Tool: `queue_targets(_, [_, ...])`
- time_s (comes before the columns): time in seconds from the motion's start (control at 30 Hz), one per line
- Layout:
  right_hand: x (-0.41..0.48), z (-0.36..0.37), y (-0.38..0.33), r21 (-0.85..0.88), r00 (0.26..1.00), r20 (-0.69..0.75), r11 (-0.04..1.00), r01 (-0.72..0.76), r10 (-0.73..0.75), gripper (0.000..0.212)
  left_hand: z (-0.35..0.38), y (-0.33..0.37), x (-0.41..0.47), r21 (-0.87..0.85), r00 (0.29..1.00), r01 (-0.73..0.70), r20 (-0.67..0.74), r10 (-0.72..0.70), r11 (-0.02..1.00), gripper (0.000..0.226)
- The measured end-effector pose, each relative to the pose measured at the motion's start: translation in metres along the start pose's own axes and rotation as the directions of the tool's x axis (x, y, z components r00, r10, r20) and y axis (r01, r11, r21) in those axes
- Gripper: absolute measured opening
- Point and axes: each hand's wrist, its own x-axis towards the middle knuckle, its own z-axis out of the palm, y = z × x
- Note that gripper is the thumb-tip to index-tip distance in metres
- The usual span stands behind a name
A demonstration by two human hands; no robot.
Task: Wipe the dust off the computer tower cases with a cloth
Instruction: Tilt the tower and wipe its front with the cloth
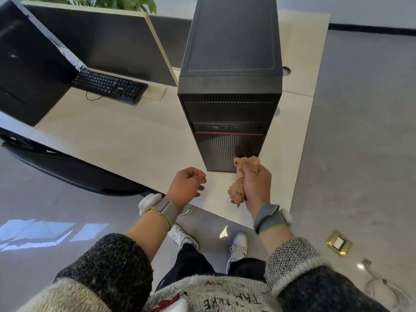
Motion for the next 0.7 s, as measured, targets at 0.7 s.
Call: queue_targets(0.7, [0.014, 0.017, 0.017, -0.055, 0.996, 0.039, 0.996, -0.074, 0.076, 0.032, -0.016, 0.001, 0.013, 0.038, 1.000, 0.025, -0.015, -0.025, 0.999, 0.014])
